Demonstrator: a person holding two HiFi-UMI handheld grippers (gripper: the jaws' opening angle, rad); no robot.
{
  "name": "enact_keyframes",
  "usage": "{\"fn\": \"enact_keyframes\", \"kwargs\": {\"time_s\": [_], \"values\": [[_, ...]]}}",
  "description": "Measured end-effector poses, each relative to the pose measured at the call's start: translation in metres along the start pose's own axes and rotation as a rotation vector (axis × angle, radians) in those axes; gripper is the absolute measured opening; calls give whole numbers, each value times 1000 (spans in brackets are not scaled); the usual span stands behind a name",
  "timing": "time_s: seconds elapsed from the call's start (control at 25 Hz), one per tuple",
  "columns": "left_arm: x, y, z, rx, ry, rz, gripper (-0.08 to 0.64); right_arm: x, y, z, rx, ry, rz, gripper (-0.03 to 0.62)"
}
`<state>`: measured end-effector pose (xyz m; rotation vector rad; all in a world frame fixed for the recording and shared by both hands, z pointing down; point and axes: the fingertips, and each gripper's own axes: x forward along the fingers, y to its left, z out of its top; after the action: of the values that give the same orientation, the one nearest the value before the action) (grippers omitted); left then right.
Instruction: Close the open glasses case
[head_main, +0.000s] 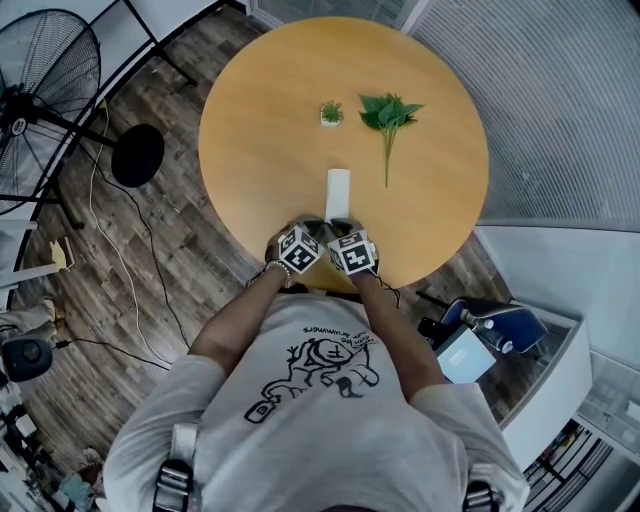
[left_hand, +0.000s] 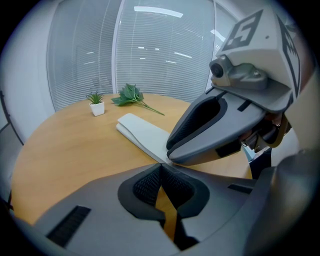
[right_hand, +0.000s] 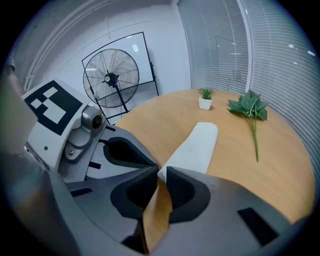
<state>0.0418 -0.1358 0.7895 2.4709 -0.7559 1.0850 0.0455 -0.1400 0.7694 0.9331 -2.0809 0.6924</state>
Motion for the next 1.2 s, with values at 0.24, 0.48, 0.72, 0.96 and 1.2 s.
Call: {"fn": "enact_keyframes", "kwargs": {"time_s": [0.24,0.48,0.72,0.96,1.2], "values": [[-5,1,1,-4,-8,2,20,0,1,1,3,3,-3,67],[-10,3,5,-22,-29,6,20,-6,-2,5,21,-19,-9,59],[-27,10,17,-77,-81,25,20,-24,-11,20,25,-67,-29,51],[-54,18,40,-108,-160,49,20,-51,-18,39,34,-138,-47,48],[-87,23,74,-119,-267,62,20,-88,-21,70,43,-226,-57,43]]}}
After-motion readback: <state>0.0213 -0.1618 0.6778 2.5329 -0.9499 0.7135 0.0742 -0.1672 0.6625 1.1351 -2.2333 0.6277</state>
